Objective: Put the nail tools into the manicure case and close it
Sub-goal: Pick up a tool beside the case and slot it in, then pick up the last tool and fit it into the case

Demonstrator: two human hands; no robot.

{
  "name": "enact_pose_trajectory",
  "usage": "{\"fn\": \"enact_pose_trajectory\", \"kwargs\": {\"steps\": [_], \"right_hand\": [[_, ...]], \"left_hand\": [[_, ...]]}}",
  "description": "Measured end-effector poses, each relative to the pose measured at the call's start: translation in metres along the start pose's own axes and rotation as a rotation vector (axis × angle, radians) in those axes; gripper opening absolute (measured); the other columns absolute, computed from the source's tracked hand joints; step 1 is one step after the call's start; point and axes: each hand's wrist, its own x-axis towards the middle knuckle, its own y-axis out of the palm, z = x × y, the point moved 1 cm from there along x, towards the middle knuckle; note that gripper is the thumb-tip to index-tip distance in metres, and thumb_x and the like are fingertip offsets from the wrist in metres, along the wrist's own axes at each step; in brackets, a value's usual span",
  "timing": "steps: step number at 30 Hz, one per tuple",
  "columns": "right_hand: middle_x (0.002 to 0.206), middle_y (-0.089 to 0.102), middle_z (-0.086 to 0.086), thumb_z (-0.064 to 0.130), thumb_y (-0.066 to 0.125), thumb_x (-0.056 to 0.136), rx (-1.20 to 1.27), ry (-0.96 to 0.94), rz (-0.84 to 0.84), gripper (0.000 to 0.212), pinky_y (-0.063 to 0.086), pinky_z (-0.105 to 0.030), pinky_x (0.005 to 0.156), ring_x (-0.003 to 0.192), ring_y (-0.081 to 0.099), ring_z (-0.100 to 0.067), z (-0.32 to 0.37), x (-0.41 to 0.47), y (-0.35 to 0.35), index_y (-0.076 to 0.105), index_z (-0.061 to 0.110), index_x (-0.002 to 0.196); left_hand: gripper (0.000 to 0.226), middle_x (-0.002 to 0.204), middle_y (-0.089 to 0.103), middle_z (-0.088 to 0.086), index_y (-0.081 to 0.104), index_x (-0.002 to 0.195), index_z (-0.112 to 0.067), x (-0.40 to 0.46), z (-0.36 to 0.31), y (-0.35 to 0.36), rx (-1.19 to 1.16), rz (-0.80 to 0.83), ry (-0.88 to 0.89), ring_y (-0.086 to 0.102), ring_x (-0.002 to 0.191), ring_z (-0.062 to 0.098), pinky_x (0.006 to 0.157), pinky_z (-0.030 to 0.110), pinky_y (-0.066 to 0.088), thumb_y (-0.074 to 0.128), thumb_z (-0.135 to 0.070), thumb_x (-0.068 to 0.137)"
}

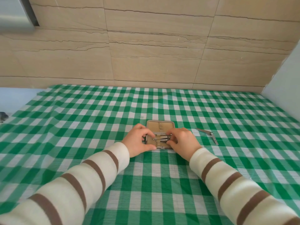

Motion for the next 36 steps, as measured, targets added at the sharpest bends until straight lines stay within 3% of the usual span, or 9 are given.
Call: {"fn": "enact_pose_trajectory", "kwargs": {"steps": [6, 11, 14, 17, 22, 28, 36], "right_hand": [[0.087, 0.066, -0.006, 0.028, 0.058, 0.085, -0.016, -0.004, -0.107, 0.021, 0.051, -0.039, 0.076, 0.084, 0.054, -0.022, -0.008, -0.002, -0.011, 0.063, 0.014, 0.099], [0.090, 0.064, -0.011, 0.018, 0.053, 0.088, -0.034, 0.148, -0.258, 0.015, 0.053, -0.041, 0.073, 0.081, 0.057, -0.027, -0.031, 0.000, -0.029, 0.064, 0.008, 0.092], [0.094, 0.061, -0.008, 0.021, 0.051, 0.088, -0.122, 0.286, -0.309, 0.017, 0.051, -0.037, 0.067, 0.090, 0.054, -0.027, -0.049, -0.001, -0.038, 0.062, 0.011, 0.097], [0.106, 0.058, -0.006, 0.029, 0.050, 0.088, -0.239, 0.428, -0.256, 0.023, 0.050, -0.040, 0.068, 0.105, 0.047, -0.027, -0.068, -0.002, -0.044, 0.057, 0.018, 0.107], [0.113, 0.055, -0.008, 0.035, 0.049, 0.087, -0.305, 0.566, -0.186, 0.030, 0.050, -0.044, 0.074, 0.110, 0.045, -0.029, -0.089, -0.008, -0.046, 0.055, 0.019, 0.113], [0.104, 0.058, -0.008, 0.034, 0.049, 0.087, -0.299, 0.592, -0.195, 0.026, 0.047, -0.041, 0.070, 0.104, 0.047, -0.028, -0.098, -0.011, -0.045, 0.058, 0.017, 0.105], [0.100, 0.061, -0.014, 0.016, 0.051, 0.088, -0.188, 0.570, -0.220, 0.020, 0.050, -0.042, 0.077, 0.097, 0.052, -0.032, -0.097, -0.012, -0.044, 0.061, 0.010, 0.104]], "left_hand": [[0.034, 0.110, 0.045, -0.008, 0.061, 0.099, -0.034, 0.002, -0.002, -0.002, 0.018, -0.008, 0.017, 0.043, 0.104, 0.013, 0.099, 0.033, 0.038, 0.073, -0.038, 0.068], [0.024, 0.111, 0.047, -0.007, 0.062, 0.097, -0.032, 0.005, -0.006, 0.000, 0.004, -0.084, 0.032, 0.041, 0.109, 0.013, 0.097, 0.031, 0.034, 0.069, -0.035, 0.074], [0.021, 0.109, 0.048, -0.007, 0.063, 0.096, -0.029, 0.008, -0.008, 0.000, -0.001, -0.127, 0.046, 0.041, 0.108, 0.013, 0.097, 0.031, 0.034, 0.068, -0.033, 0.076], [0.017, 0.108, 0.050, -0.007, 0.064, 0.093, -0.029, 0.010, -0.010, 0.001, -0.004, -0.152, 0.049, 0.042, 0.108, 0.014, 0.100, 0.036, 0.034, 0.067, -0.031, 0.077], [0.011, 0.104, 0.053, -0.006, 0.065, 0.089, -0.027, 0.013, -0.012, 0.002, -0.018, -0.202, 0.054, 0.044, 0.107, 0.014, 0.099, 0.037, 0.036, 0.066, -0.028, 0.078], [0.008, 0.098, 0.053, -0.006, 0.065, 0.087, -0.027, 0.014, -0.014, 0.004, -0.028, -0.229, 0.060, 0.045, 0.101, 0.014, 0.096, 0.034, 0.036, 0.066, -0.026, 0.079], [0.008, 0.096, 0.054, -0.006, 0.065, 0.087, -0.026, 0.014, -0.014, 0.005, -0.017, -0.242, 0.060, 0.047, 0.097, 0.014, 0.091, 0.030, 0.037, 0.065, -0.025, 0.079]]}}
